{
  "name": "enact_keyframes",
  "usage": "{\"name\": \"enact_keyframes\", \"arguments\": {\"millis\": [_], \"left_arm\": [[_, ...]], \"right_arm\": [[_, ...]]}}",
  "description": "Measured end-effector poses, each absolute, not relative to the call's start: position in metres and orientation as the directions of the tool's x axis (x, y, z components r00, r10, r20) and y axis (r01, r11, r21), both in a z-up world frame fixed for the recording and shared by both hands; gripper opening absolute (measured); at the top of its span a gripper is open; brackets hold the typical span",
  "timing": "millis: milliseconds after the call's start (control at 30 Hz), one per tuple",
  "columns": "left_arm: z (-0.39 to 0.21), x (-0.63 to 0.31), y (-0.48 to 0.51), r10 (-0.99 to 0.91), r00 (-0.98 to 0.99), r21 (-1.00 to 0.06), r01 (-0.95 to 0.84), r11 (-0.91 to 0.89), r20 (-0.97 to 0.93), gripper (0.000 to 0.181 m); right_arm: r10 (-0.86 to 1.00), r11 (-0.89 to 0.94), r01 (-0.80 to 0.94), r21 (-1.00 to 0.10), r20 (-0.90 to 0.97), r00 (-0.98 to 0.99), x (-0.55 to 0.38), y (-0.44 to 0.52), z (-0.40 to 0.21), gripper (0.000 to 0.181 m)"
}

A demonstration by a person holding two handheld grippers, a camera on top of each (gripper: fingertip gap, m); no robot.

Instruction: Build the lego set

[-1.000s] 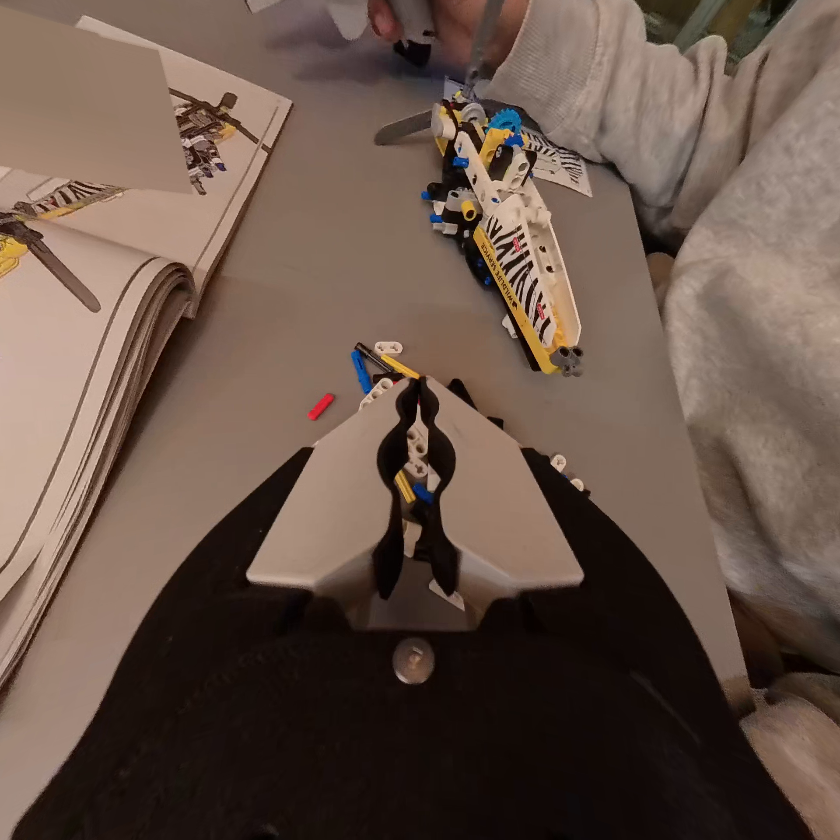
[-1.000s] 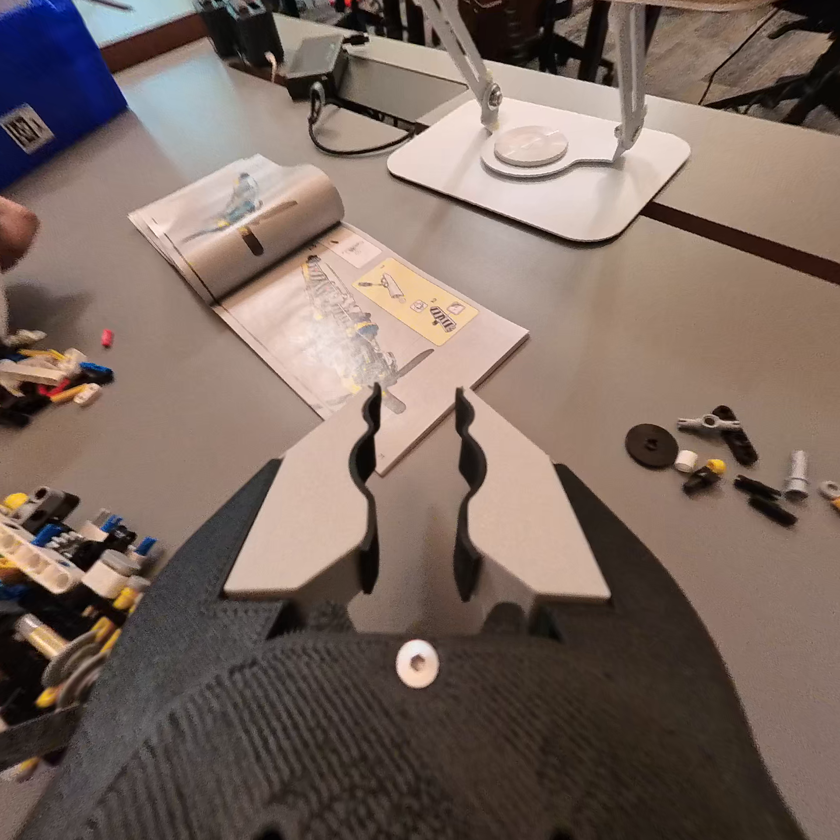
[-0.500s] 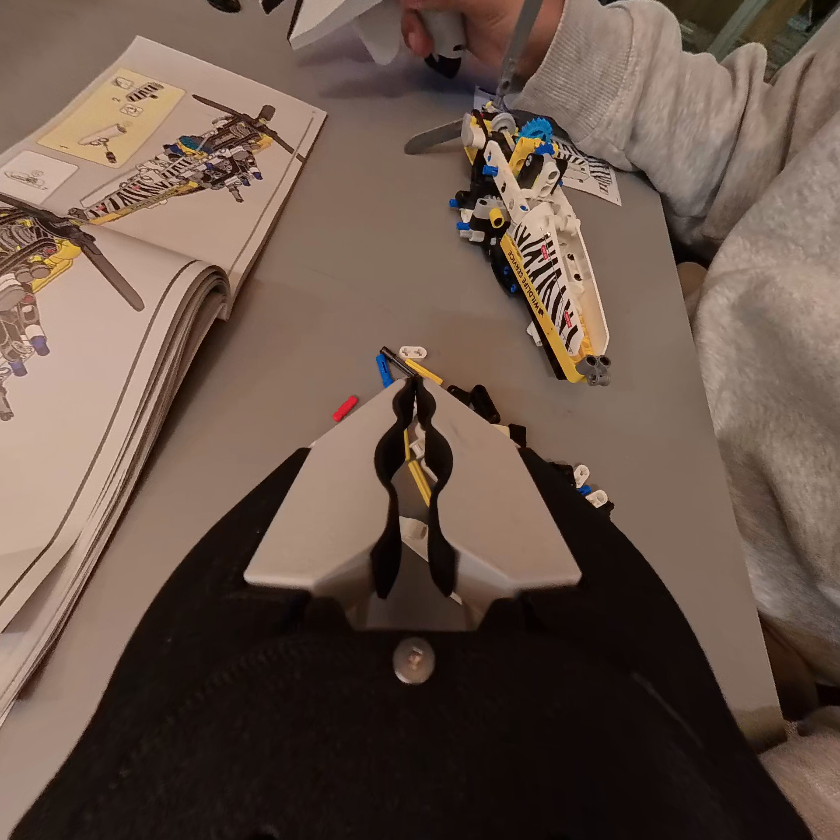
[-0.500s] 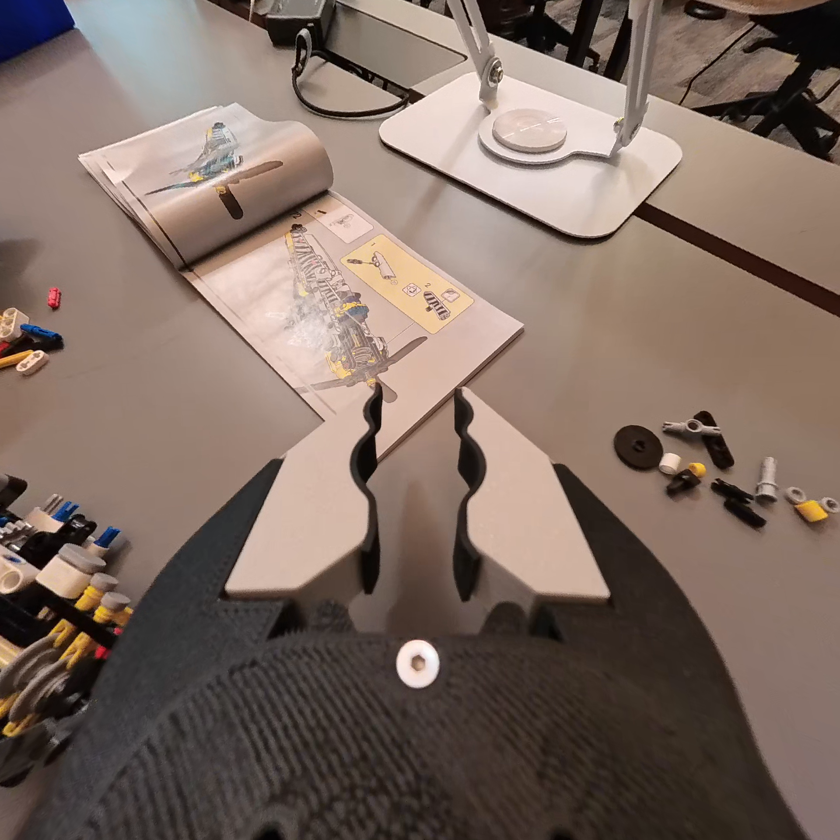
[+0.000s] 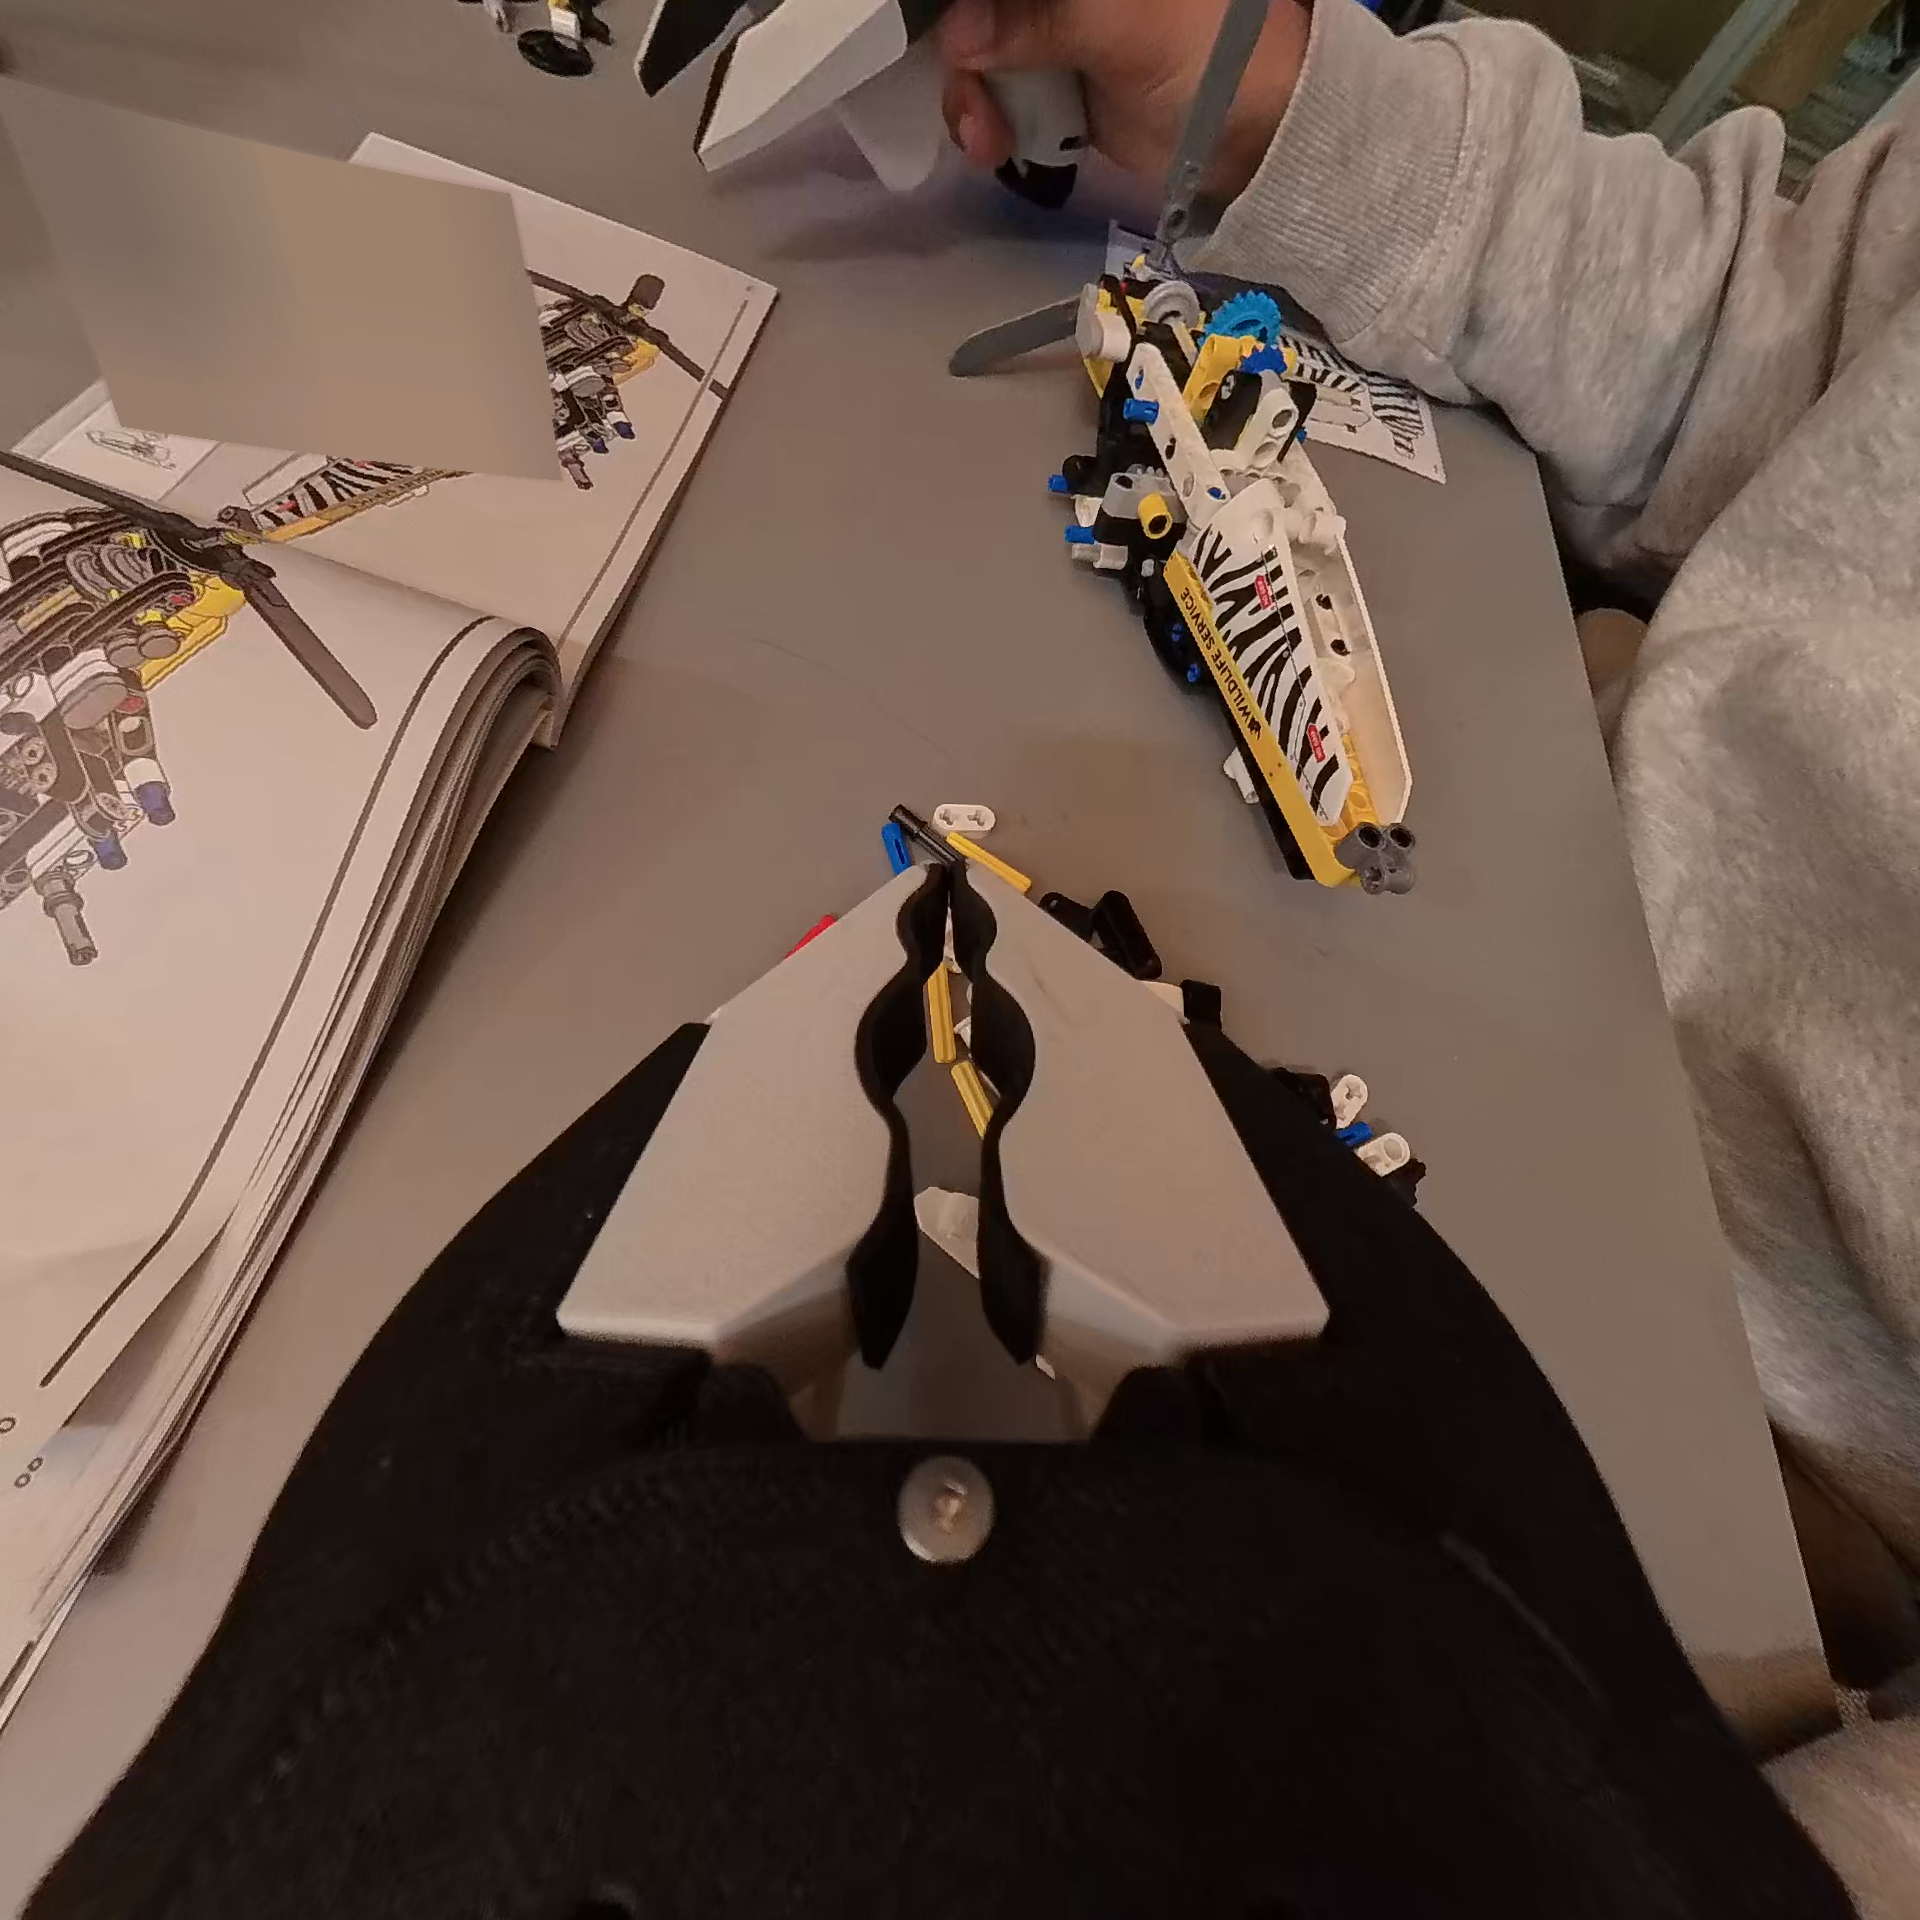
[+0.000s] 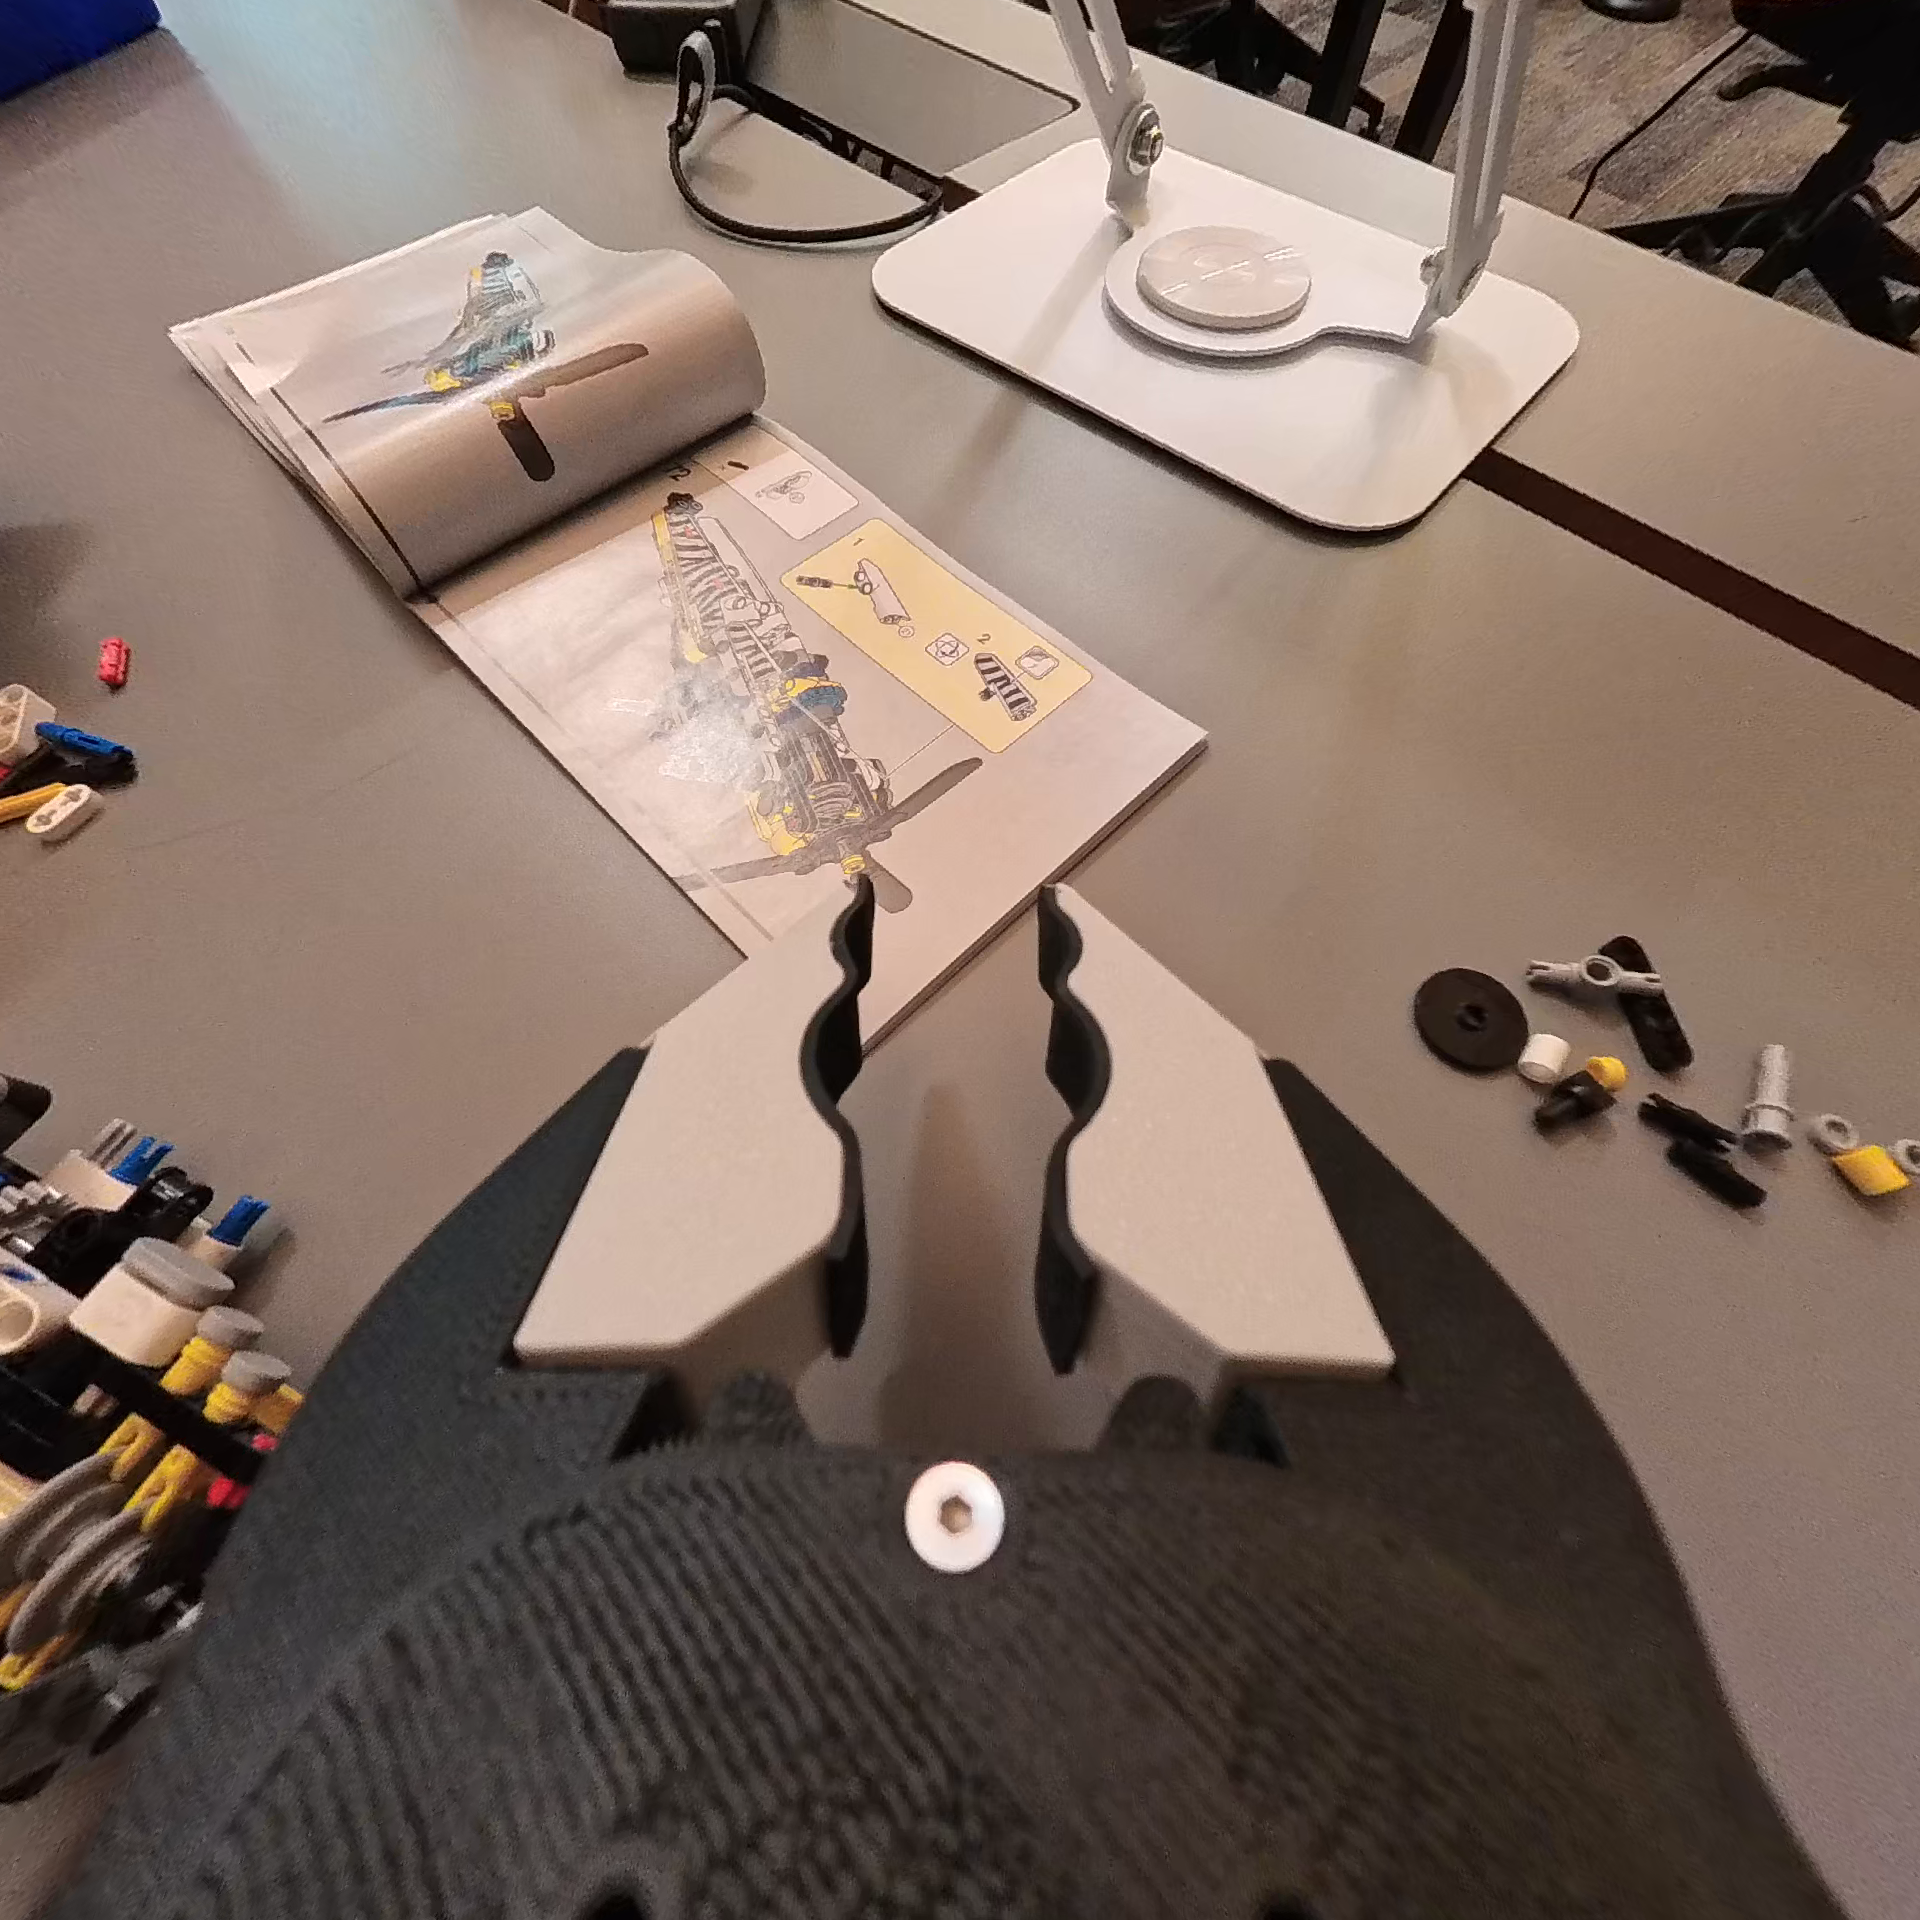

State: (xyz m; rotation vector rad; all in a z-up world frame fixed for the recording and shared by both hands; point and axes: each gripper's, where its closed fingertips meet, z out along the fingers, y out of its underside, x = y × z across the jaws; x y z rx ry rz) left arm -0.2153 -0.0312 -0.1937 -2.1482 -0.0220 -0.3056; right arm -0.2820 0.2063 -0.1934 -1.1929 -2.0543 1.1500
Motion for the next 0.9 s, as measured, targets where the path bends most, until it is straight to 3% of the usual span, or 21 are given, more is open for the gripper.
{"name": "enact_keyframes", "arguments": {"millis": [700, 900], "left_arm": [[-0.195, -0.212, -0.026, -0.110, 0.974, -0.818, 0.101, -0.567, 0.197, 0.000], [-0.182, -0.177, -0.018, -0.259, 0.923, -0.837, 0.108, -0.537, 0.285, 0.002]], "right_arm": [[0.868, 0.258, 0.455, -0.852, -0.003, -0.497, -0.282, 0.206, -0.194, 0.028], [0.869, 0.255, 0.457, -0.852, -0.006, -0.495, -0.282, 0.207, -0.195, 0.028]]}}
